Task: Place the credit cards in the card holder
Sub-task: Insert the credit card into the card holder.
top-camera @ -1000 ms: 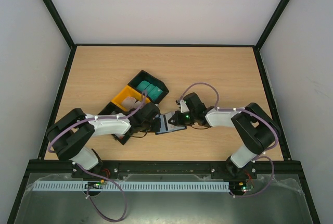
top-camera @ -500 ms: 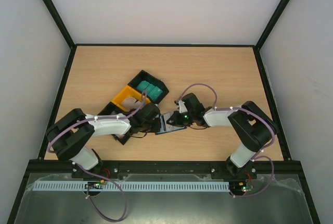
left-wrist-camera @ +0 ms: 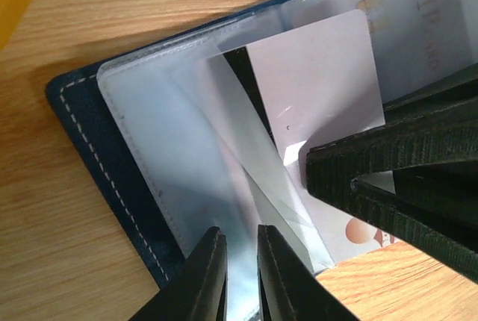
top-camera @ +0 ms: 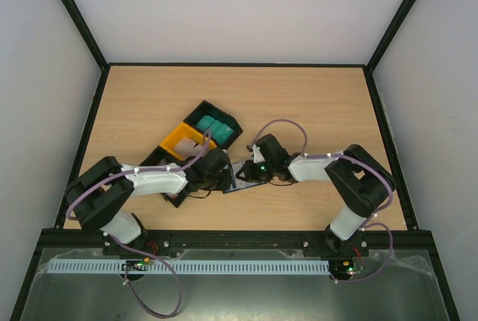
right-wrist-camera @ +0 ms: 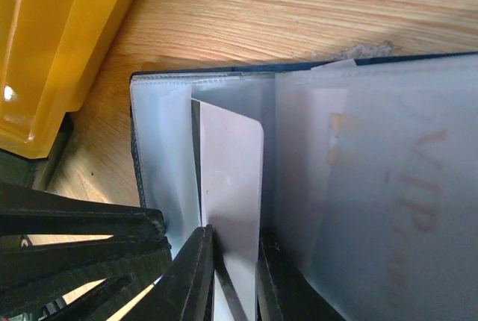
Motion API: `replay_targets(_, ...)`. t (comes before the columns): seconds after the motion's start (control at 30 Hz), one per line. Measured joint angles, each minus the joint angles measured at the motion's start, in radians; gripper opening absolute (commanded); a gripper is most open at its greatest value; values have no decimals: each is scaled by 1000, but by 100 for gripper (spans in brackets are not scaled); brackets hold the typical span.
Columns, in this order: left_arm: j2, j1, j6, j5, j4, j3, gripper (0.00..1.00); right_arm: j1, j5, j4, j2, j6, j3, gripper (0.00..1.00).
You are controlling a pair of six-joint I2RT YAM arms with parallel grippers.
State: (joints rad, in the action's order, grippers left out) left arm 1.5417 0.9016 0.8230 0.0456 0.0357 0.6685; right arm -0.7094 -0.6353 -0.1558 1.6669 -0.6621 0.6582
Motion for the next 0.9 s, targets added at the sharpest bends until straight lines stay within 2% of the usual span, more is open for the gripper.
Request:
replay_targets(0.2, -38, 2, 0, -16, 47, 0, 33, -18, 59, 72, -32, 9, 17, 33)
replay_targets(0.3, -60, 2, 9, -51, 84, 8, 36, -28, 97, 109, -44, 14, 32, 38)
replay_targets(0.43, -60, 2, 23, -89, 114, 23, 35, -53, 156, 161, -46, 31, 63, 40)
replay_targets(0.7, -10, 2, 44, -72, 78, 22, 27, -95, 241, 215, -45, 48, 93, 42)
replay_targets(0.9, 10, 2, 50, -69, 52, 22, 24, -101, 282, 240, -44, 54, 108, 48)
